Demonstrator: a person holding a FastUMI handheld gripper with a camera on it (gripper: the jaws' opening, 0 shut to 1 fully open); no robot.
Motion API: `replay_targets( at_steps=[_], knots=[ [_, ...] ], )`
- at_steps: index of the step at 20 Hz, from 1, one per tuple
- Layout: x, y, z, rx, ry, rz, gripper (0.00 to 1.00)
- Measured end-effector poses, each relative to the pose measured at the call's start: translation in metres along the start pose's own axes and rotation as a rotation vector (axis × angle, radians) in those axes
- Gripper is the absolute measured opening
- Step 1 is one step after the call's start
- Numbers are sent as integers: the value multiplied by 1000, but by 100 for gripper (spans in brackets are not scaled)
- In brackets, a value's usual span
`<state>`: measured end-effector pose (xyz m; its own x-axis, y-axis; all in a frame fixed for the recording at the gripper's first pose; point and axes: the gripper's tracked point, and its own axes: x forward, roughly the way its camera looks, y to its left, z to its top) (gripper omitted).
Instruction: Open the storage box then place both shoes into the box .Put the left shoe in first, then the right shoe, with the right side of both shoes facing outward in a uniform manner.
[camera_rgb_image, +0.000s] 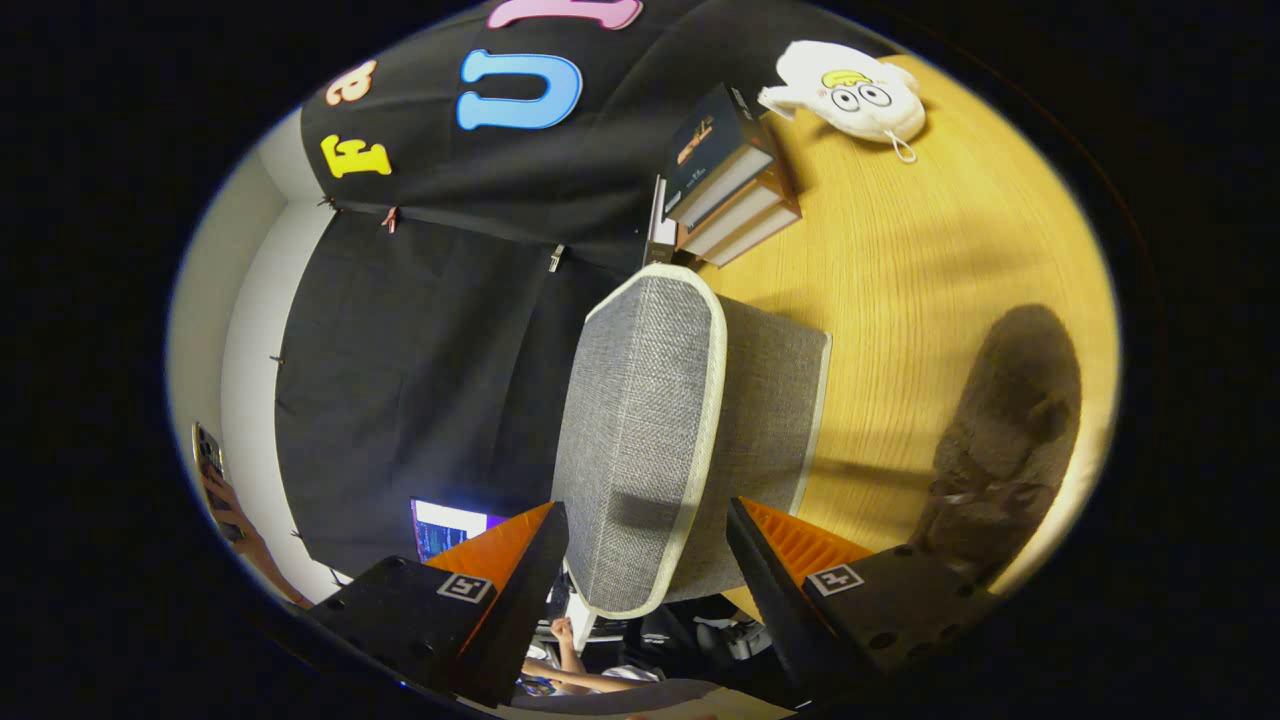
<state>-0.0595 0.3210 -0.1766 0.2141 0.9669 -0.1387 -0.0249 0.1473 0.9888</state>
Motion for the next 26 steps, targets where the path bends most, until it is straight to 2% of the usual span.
replay_targets(
  at_steps=[6,7,9,11,13,14,16,23,26],
  knots=[
    [29,-2,-5,172,17,113,96],
    [28,6,-1,210,9,169,95],
    [26,8,-5,209,10,206,63],
    [26,13,9,226,-1,257,55],
    [18,18,7,201,-53,244,18],
    [18,19,8,168,-71,241,9],
    [18,26,8,147,-86,219,5],
    [5,88,21,3,-215,169,6],
    [14,122,19,-135,-226,124,6]
  ],
)
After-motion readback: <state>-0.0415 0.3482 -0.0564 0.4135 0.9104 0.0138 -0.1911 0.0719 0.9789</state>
